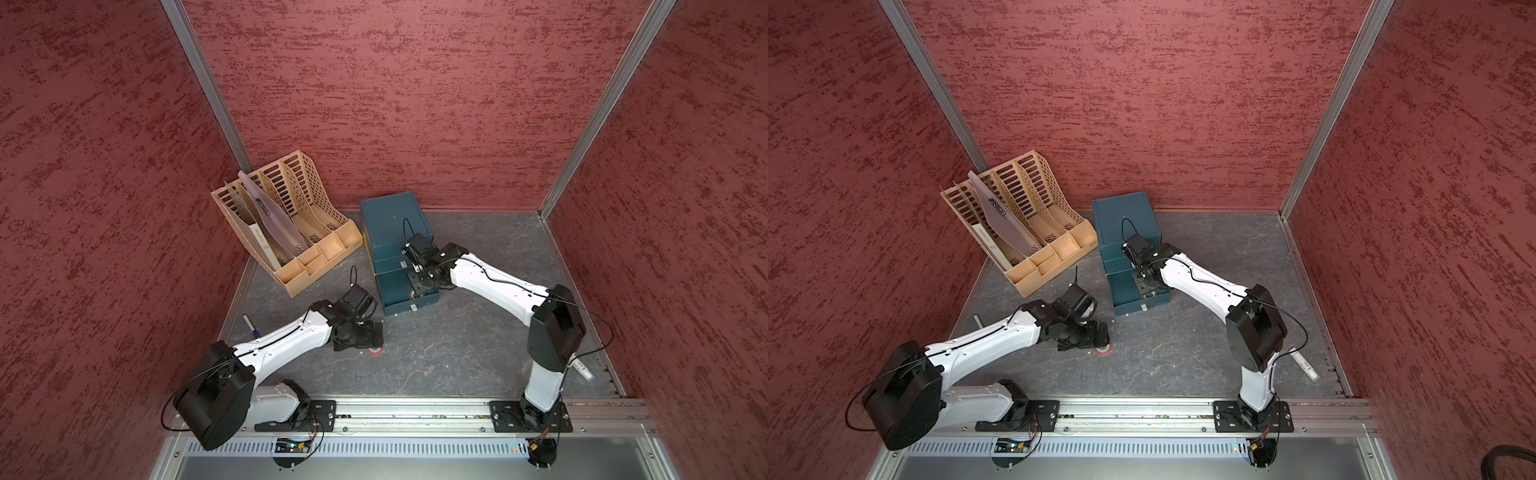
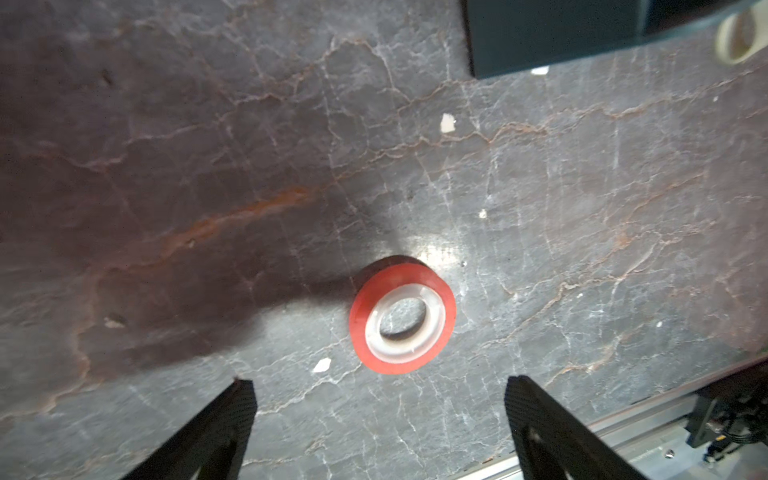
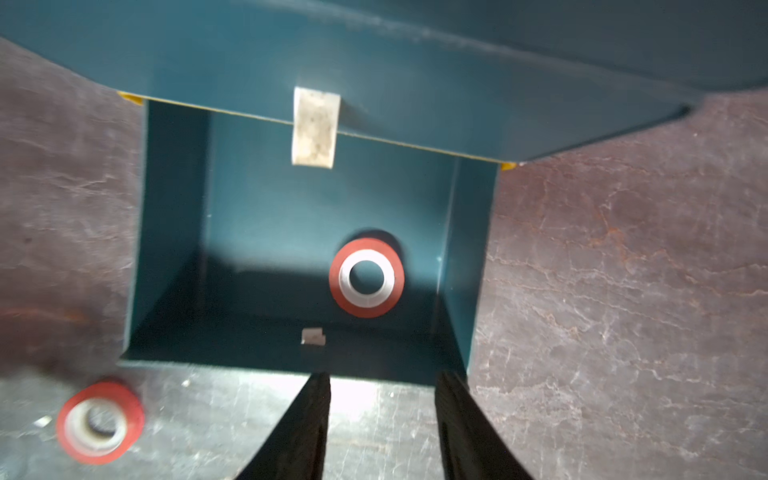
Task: Place the transparent tape into the drawer according to color
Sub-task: Place the tape in the drawer, then pick up the tape at the center of the board.
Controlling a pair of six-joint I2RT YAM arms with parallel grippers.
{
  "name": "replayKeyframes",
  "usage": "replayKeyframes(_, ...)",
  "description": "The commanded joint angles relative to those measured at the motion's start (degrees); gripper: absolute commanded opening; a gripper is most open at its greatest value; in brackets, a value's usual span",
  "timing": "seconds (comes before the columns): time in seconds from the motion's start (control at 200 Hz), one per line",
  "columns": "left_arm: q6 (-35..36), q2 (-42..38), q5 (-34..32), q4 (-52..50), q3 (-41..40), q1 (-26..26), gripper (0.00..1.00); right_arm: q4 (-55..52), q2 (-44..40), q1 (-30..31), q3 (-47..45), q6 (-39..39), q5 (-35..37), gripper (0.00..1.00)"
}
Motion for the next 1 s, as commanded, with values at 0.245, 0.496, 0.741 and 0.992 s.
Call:
replayKeyframes(0.245,0.0,6.2,-7.1,-4.2,5.2,-3.1,0.79,0.7,-13.6,-0.3,-11.3,4.8,-7.3,0.49)
replayKeyframes(0.496,0.2,10.6,-8.9,-3.9,7.0,-4.3,0.73,1.2,-19.4,-0.2,-18.3,6.8,-11.4,0.52)
replayKeyframes(0.741,0.2,12.1,-9.2,-3.8,7.3,-4.5,0.69,2.1,-25.1,-0.2,-22.8,8.3,-15.7,0.64)
replayKeyframes(0.992,0.5,13.8,-9.2,-3.2,7.2,-5.0,0.64,2.1,-26.8,-0.2,-24.3,9.0,-17.2,0.82)
